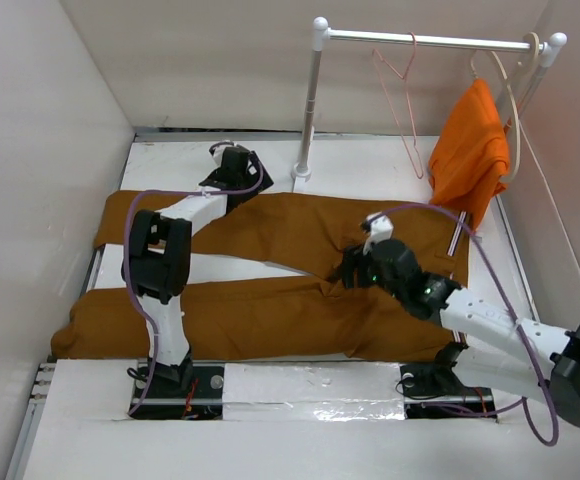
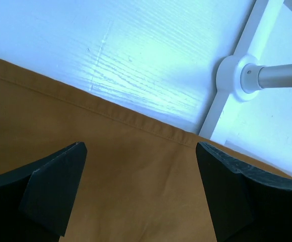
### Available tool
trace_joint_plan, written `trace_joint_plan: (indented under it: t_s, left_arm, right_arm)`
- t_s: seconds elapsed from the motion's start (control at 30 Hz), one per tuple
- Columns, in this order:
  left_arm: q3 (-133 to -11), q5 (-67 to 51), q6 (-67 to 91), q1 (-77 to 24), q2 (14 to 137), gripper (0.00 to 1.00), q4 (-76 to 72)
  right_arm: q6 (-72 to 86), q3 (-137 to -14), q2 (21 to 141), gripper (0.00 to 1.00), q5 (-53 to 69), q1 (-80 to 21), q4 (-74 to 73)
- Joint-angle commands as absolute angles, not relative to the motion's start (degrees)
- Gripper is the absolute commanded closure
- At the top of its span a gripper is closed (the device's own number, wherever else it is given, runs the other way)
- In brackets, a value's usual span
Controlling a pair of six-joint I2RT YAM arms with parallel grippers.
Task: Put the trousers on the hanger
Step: Flatten out the trousers at the center of the board, then fold the trousers at the center of the board.
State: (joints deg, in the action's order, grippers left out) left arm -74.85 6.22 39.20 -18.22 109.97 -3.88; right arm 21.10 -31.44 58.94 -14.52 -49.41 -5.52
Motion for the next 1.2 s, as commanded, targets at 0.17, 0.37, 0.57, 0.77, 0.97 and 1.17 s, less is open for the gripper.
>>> trace_joint_plan:
  t_s: [0.17,0.37,0.57,0.77,0.97,1.17]
  left_arm:
    - [-69.7,7.5,40.5,-15.3,101.6,0.15,-2.2]
    - [-63.9,11.2,40.5,-17.7,84.2,0.65,-4.8]
    - [-55.1,9.8,41.6,-17.8,63.8,0.87,-8.6]
    - [-51.8,11.4,39.8,-17.8,51.2,0.79,-6.5]
    - [-50.4,7.5,40.1,-17.8,49.6,0.76,-7.2]
    - [-48.1,6.0,40.6,-17.8,50.0,0.74,-8.5]
  right_arm:
    - [8.2,-42.0,72.4,1.0,-0.5,-34.7,1.8]
    - [5.0,-48.9,80.8,0.91,-1.0,-50.8,5.7]
    - [2.5,-62.4,97.1,0.61,3.0,-59.2,9.7]
    - [1.2,-78.8,114.9,0.3,4.7,-63.6,8.0]
    - [0.6,-91.5,125.2,0.25,5.2,-66.1,1.8]
    - [1.9,-97.5,130.6,1.0,3.5,-66.1,-0.9]
